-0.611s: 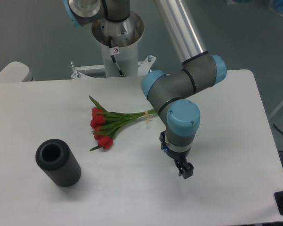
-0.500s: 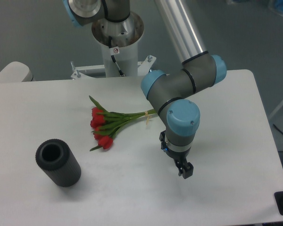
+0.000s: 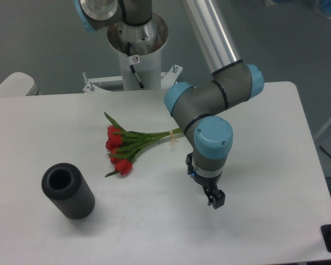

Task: Pick up the flowers from the table
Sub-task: 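Move the gripper over the tulip stems and lower it onto them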

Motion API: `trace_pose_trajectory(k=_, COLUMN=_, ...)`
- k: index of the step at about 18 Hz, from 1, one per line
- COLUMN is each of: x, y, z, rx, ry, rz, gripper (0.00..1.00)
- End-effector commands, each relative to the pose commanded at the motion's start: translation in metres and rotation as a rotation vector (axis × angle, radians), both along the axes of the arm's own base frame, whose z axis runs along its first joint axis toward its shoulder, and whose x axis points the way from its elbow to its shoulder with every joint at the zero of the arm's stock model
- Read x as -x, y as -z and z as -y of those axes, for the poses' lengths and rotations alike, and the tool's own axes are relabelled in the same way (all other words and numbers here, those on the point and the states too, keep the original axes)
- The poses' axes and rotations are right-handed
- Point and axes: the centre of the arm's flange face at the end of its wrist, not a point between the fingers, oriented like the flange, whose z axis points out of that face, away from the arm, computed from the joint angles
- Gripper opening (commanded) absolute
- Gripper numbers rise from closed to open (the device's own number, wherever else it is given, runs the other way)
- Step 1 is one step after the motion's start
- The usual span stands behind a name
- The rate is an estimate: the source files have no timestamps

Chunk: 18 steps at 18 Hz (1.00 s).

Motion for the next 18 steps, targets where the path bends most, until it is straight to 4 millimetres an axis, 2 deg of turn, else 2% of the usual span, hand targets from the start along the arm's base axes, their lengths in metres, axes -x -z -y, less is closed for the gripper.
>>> trace_pose_trajectory(k=3, x=-0.011, y=-0.005, z=0.016, rx=-0.004, ry=-0.010, rz=0.017, gripper=1.00)
trace_pose_trajectory(k=7, x=-0.045, y=-0.011, z=0.038, rx=-0.007, ry=-0.002, rz=0.052, gripper=1.00)
trace_pose_trajectory(k=10, x=-0.081, y=-0.001, z=0.060, rx=0.020, ry=0.026, rz=0.087, gripper=1.00)
trace_pose_trajectory(k=12, x=-0.093, y=0.011, z=0.071, rx=0.039, ry=0.050, rz=0.113, gripper=1.00)
trace_pose_trajectory(k=13, x=-0.108, y=0.014, z=0.081, rx=0.049, ry=0.054, rz=0.126, gripper=1.00)
trace_pose_trajectory(k=18, x=-0.136, y=0.020, z=0.096, rx=0.067, ry=0.058, rz=0.148, gripper=1.00)
